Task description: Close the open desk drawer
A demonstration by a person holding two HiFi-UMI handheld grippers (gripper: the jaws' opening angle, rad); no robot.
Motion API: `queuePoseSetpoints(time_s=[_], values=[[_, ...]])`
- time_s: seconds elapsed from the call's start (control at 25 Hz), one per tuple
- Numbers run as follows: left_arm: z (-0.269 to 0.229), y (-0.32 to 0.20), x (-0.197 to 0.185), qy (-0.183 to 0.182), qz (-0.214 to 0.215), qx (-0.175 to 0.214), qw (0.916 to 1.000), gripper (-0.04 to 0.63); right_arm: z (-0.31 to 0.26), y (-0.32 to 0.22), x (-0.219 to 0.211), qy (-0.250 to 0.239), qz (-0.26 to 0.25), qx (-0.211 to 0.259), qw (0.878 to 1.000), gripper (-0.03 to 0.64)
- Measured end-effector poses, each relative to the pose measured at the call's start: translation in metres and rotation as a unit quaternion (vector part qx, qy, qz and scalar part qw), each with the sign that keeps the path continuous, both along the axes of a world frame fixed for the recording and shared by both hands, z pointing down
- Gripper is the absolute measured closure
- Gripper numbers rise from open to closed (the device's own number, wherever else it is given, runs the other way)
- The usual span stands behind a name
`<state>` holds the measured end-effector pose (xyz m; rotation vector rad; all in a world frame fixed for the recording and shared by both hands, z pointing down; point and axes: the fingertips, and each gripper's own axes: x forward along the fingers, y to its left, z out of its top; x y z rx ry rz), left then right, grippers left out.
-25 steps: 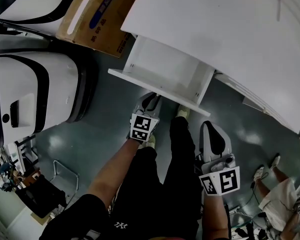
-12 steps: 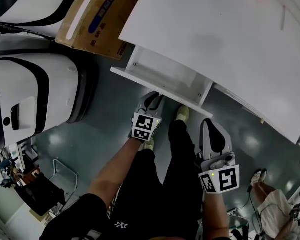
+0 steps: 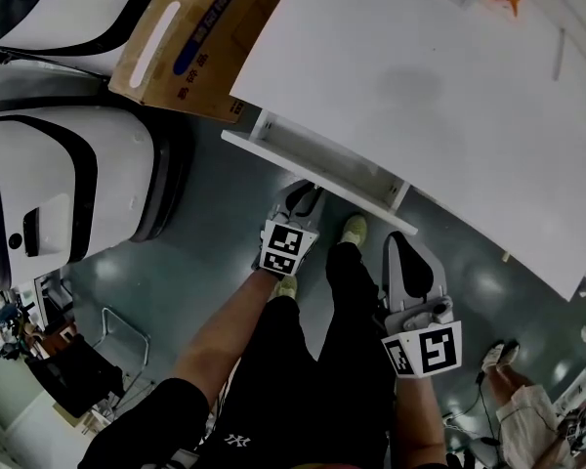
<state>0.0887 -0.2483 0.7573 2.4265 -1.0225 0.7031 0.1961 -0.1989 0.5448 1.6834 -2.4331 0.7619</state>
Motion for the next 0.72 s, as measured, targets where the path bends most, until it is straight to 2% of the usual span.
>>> queuePoseSetpoints(time_s=[0.72], values=[[0.003,-0.05,0.029,0.005,-0.004,0.007,1.0,0.52,0.002,-0.035,0.027,-0.029,0.007,-0.006,1.0,0.595]])
